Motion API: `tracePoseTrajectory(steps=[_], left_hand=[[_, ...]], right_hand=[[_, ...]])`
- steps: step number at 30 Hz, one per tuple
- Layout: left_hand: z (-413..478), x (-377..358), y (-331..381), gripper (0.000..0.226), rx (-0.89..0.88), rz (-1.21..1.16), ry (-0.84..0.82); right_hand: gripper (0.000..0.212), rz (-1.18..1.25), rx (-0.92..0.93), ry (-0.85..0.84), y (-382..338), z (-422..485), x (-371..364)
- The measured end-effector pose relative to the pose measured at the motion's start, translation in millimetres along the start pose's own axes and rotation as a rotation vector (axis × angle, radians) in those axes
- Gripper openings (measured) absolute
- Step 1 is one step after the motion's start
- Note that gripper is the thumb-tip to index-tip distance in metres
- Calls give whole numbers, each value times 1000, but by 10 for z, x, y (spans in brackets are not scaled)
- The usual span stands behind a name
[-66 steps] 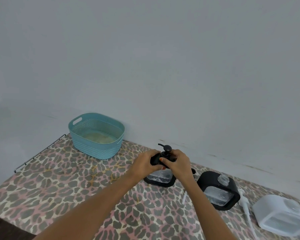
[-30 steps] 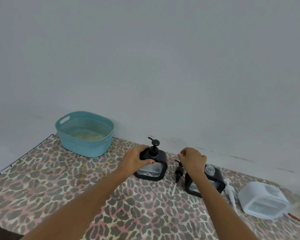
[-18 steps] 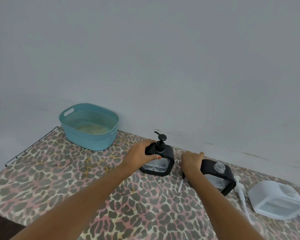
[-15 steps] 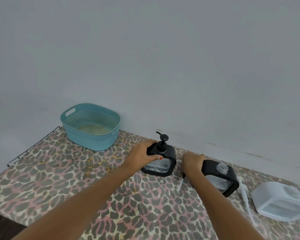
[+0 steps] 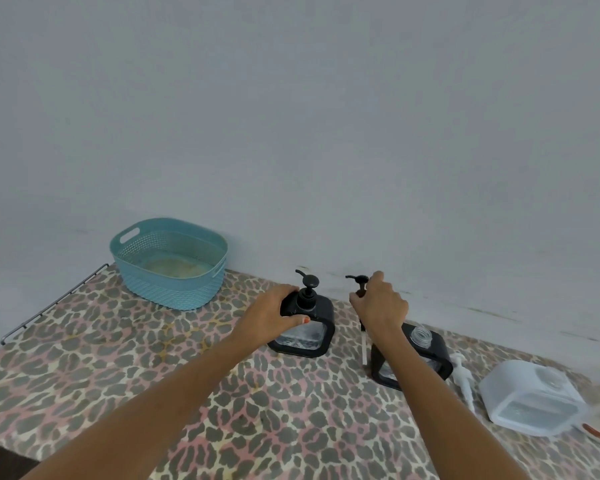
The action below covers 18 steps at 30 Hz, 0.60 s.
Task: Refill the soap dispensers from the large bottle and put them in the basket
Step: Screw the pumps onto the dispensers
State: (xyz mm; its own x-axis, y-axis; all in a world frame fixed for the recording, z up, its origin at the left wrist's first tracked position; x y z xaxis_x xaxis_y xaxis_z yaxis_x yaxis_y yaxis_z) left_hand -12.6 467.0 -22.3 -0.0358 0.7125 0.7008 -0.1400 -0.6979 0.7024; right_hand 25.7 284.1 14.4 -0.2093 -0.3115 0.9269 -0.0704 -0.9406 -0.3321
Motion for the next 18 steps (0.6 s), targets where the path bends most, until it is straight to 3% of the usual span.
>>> tracePoseTrajectory(steps=[4,8,11,15,18], left_hand=[[-67,42,27,81,88,-76,55],[-126,215,171,89,46,-88,166],[-159,316,333,86,-32,-45,230],[-190,285,709,65,-216,18,305],[-169,61,1003,54,-329,14,259]], right_hand=[[35,322,-53,74,158,-68,327],[44,570,-96,121,374,-162,591],[44,750,-105,162,548,-242,784],[25,874,-81,212,754,-332,1040],[22,912,-80,241,918,-381,1183]])
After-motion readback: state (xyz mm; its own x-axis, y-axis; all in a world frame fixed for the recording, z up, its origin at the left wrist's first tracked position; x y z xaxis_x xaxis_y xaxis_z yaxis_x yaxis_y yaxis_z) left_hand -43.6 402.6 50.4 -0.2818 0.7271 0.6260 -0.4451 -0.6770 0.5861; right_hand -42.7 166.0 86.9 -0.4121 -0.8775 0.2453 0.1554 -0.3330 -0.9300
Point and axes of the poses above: each hand's wrist, its own z-axis towards the middle knuckle, its own x-axis out of the back of the hand, y = z × x, the point moved 4 cm from there along z, towards the middle knuckle, and after that the axes turned 7 degrees about z, right-handed, at the moved point
